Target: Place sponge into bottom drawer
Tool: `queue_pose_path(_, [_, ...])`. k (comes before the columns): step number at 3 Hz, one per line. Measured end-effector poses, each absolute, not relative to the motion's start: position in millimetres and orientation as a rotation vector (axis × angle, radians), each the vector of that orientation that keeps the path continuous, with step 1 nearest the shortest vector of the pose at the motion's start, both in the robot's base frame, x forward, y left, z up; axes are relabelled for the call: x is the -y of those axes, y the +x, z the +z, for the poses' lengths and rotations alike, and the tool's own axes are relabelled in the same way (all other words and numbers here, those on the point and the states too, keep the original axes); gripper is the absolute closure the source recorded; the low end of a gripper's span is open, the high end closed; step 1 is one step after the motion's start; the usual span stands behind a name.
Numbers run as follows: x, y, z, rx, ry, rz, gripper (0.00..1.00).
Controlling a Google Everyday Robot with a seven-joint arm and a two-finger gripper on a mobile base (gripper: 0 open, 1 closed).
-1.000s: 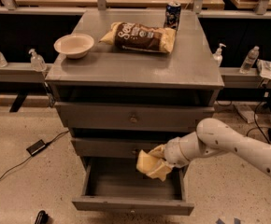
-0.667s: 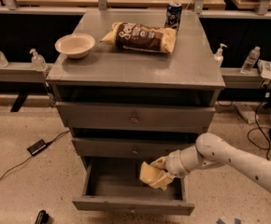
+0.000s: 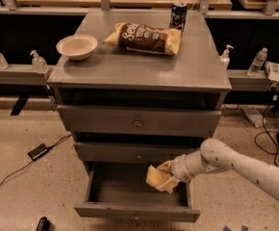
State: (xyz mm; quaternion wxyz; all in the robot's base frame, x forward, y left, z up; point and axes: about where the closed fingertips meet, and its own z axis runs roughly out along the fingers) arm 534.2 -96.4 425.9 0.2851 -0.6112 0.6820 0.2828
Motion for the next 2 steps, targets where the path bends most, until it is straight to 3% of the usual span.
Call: queue_pose_path(2, [160, 581, 304, -1.823, -1.484, 0.699, 1.00])
